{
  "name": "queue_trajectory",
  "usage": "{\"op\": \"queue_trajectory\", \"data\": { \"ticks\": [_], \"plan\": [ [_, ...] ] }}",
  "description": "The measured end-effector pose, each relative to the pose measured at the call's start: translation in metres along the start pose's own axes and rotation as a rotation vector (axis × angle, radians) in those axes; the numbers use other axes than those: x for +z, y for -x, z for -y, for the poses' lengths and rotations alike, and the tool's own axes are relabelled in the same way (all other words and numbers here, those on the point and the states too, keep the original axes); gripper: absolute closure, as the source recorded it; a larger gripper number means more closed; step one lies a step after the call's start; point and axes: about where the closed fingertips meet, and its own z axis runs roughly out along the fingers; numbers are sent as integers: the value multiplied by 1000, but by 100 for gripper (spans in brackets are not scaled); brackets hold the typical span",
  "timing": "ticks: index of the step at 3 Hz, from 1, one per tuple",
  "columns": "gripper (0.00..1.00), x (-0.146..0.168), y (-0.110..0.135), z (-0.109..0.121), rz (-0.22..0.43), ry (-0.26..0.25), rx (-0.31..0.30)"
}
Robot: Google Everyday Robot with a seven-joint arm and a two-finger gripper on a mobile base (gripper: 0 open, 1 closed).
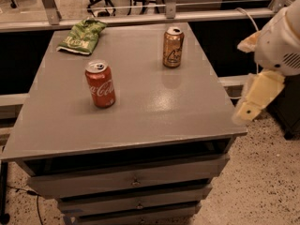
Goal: Knock coke can over
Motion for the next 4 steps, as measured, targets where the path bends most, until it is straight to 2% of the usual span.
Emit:
{"op": "queue_trajectory", "data": {
  "ticks": [1, 2, 4],
  "plan": [
    [0, 61, 40, 5, 200, 57, 40],
    [0, 114, 93, 8, 401, 133, 77],
    [0, 164, 203, 4, 710, 267, 94]
  ]
}}
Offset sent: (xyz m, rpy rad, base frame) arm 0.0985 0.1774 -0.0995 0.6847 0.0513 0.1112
